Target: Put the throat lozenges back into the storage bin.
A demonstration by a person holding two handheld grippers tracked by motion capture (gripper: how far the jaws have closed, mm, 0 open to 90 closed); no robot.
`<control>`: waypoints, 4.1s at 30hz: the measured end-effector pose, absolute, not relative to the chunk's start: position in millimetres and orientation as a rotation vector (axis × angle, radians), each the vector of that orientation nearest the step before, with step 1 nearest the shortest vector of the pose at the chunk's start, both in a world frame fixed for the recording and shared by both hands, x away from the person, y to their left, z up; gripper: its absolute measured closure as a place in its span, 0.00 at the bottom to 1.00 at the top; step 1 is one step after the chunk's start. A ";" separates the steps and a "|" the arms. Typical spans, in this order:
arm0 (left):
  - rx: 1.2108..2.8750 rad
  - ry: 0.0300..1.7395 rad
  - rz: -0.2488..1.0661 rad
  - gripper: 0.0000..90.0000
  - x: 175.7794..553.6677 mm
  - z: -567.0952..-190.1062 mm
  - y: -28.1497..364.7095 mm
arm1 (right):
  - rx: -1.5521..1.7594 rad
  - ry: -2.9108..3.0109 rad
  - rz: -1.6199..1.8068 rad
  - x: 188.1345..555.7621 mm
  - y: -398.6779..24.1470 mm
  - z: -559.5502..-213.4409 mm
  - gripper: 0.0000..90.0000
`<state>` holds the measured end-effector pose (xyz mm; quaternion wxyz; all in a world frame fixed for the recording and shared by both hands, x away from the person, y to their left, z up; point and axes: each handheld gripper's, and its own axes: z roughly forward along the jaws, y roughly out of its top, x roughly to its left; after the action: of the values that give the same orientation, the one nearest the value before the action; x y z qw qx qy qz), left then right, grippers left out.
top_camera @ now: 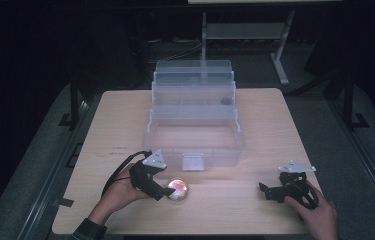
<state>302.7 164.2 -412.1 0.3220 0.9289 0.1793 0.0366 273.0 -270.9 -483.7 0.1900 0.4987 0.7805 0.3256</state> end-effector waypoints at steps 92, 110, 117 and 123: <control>2.741 0.357 0.015 0.21 312.7 -445.1 109.8 | 1.402 2.193 0.915 273.0 -270.9 -483.7 0.00; 2.706 0.374 -0.010 0.22 310.9 -433.8 111.5 | 1.400 2.193 0.916 273.0 -271.0 -483.7 0.00; 2.702 0.374 -0.016 0.22 311.4 -429.6 112.9 | 1.400 2.193 0.916 273.0 -271.0 -483.7 0.00; 2.696 0.368 -0.019 0.22 311.7 -423.3 112.8 | 1.401 2.193 0.915 273.0 -270.9 -483.7 0.00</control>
<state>311.7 112.8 -423.3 0.2088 0.9689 0.1323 -0.0067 273.0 -270.9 -483.7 0.1901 0.4987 0.7805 0.3257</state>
